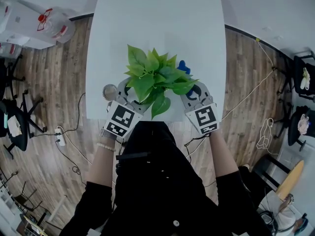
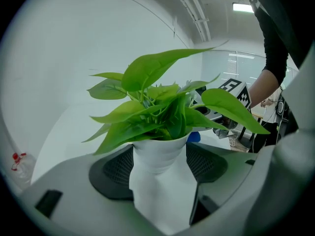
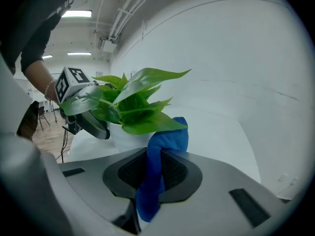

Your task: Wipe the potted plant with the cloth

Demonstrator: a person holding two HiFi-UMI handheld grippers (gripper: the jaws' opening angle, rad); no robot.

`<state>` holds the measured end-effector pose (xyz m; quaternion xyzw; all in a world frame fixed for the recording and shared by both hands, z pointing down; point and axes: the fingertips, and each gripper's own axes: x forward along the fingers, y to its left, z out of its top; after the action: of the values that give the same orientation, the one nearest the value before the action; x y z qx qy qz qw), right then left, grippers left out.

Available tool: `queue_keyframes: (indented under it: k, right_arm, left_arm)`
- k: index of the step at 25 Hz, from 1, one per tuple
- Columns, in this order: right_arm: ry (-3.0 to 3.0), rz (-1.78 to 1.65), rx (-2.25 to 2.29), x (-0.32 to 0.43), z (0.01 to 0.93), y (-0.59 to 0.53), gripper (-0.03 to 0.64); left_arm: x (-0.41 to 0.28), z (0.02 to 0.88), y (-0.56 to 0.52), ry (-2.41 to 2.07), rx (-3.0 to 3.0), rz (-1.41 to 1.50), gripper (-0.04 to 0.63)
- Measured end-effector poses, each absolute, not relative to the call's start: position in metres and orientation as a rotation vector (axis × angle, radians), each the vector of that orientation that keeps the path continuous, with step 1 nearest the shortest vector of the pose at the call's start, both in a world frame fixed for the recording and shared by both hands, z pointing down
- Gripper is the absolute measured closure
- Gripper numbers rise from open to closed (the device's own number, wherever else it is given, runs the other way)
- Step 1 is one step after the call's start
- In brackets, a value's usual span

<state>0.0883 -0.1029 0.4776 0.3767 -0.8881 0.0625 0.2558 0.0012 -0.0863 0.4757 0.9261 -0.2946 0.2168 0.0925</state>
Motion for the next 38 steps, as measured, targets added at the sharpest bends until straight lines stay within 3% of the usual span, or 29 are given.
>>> queue_keyframes:
  k: [30, 38]
  right_arm:
    - [-2.478, 0.199, 0.854, 0.043, 0.473, -0.042, 0.532]
    - [-2.429, 0.253, 1.011, 0.055, 0.472, -0.052, 0.532]
  left_arm:
    - [0.006, 0.476, -0.086, -0.953, 2.712, 0.654, 0.25]
    - [0.006, 0.476, -0.077, -0.924, 2.716, 0.676, 0.25]
